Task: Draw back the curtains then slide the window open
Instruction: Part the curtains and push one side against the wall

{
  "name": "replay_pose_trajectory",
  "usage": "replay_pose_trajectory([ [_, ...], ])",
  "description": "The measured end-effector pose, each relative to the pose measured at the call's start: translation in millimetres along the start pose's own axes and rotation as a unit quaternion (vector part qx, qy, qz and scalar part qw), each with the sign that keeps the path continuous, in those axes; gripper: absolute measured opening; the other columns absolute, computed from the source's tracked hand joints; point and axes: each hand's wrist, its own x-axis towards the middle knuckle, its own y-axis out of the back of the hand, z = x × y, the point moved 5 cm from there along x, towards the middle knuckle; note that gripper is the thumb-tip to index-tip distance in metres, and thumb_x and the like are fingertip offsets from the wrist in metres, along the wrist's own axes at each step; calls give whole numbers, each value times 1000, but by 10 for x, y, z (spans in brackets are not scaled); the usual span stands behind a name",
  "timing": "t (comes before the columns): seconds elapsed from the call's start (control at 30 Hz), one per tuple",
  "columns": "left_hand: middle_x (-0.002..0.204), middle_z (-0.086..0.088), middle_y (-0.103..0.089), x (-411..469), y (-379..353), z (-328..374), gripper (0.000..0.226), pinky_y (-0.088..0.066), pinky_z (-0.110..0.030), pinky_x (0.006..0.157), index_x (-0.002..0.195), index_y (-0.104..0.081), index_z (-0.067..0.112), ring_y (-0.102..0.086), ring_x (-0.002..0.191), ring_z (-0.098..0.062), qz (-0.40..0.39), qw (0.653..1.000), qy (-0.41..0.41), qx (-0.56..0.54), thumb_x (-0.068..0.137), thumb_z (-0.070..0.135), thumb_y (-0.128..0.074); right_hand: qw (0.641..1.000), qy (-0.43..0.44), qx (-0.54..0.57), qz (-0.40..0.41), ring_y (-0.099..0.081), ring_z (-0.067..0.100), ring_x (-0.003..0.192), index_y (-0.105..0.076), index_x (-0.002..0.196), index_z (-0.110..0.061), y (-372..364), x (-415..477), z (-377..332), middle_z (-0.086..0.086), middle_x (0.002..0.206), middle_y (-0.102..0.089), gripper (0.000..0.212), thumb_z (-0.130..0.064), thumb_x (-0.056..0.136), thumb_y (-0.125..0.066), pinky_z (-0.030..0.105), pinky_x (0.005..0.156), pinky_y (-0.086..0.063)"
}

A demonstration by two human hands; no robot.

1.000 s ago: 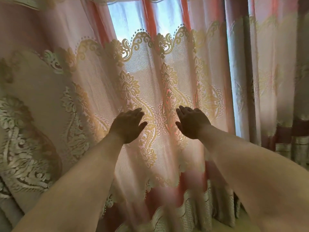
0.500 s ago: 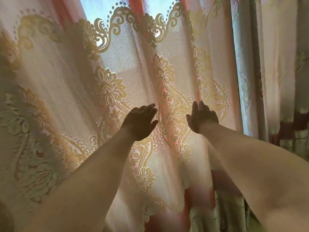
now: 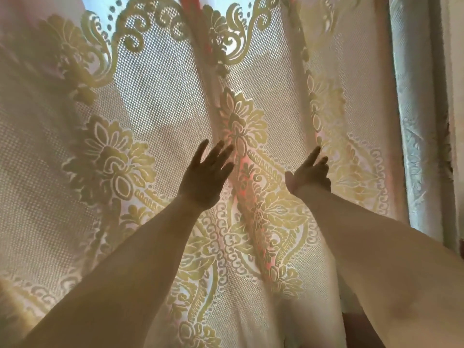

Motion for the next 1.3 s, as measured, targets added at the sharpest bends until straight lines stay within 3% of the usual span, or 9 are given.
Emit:
replay_pose_trajectory([
  [0.1, 165, -9, -17, -14, -105, -94, 73, -7, -57, 120, 146, -47, 17, -12, 152, -28, 112, 988, 94, -59, 76, -2, -53, 996, -18, 85, -10, -25, 40, 145, -12, 153, 0, -163, 183, -63, 23, 162, -9, 67, -35, 102, -39, 53, 111, -33],
  [0.23, 165, -7, -14, 14, -191, -177, 85, -11, -59, 118, 155, -33, 19, -9, 153, -28, 154, 973, 159, -64, 75, -5, -50, 988, 59, 141, 30, -56, 42, 117, -44, 126, -1, -352, 89, -366, 23, 135, -50, 32, -16, 99, -37, 51, 95, -49],
  [0.43, 166, -4, -11, -22, -212, -357, 86, -14, -63, 116, 158, -22, 23, -9, 153, -28, 169, 980, 97, -23, 82, -4, -54, 974, 161, 161, 16, -65, 37, 104, -39, 133, -1, -681, -480, -977, 18, 119, -62, 39, -26, 104, -32, 39, 80, -48],
  [0.57, 164, -6, -19, -128, -132, -454, 64, -20, -60, 117, 158, -21, 24, -19, 150, -31, 188, 979, -48, 58, 99, -1, -23, 957, 223, 185, 28, -67, 38, 101, -31, 143, -7, -729, -980, -1368, 17, 116, -67, 43, -26, 105, -35, 41, 81, -48],
  [0.7, 164, -6, -21, -119, -58, -600, 44, -20, -57, 118, 146, -47, 21, -23, 150, -30, 194, 974, -80, 84, 103, 13, -42, 945, 228, 233, 9, -65, 44, 92, -38, 121, -7, -772, -1261, -1557, 24, 104, -67, 31, -32, 105, -32, 46, 74, -46],
  [0.83, 140, -5, -58, -121, -22, -705, 20, -26, -60, 115, 111, -68, 16, -45, 137, -29, 188, 979, -41, 65, 98, 19, -53, 917, 201, 345, 7, -66, 40, 84, -43, 110, -13, -653, -1276, -1479, 15, 93, -68, 42, -53, 99, -40, 39, 69, -46],
  [0.93, 132, -6, -65, -221, -51, -702, 25, -32, -54, 112, 115, -66, 15, -51, 132, -24, 201, 978, 26, 43, 101, 19, -46, 920, 176, 348, 35, -65, 25, 89, -43, 108, -25, -552, -1128, -1285, 2, 100, -70, 55, -75, 87, -38, 36, 79, -47],
  [1.1, 127, -3, -68, -410, 91, -725, 28, -33, -55, 110, 115, -65, 14, -54, 130, -20, 242, 969, 47, 2, 102, 19, -41, 915, -1, 384, 125, -56, 29, 112, -50, 123, -13, -407, -793, -884, 10, 126, -57, 68, -71, 89, -39, 38, 93, -43],
  [1.3, 99, -7, -72, -721, 436, -732, 28, -28, -77, 101, 95, -58, 11, -62, 121, -22, 363, 929, 48, -57, 103, 13, -31, 936, -68, 343, 50, -26, 33, 146, -20, 154, -10, -394, -513, -693, 13, 162, -20, 93, -74, 89, -35, 53, 114, -27],
])
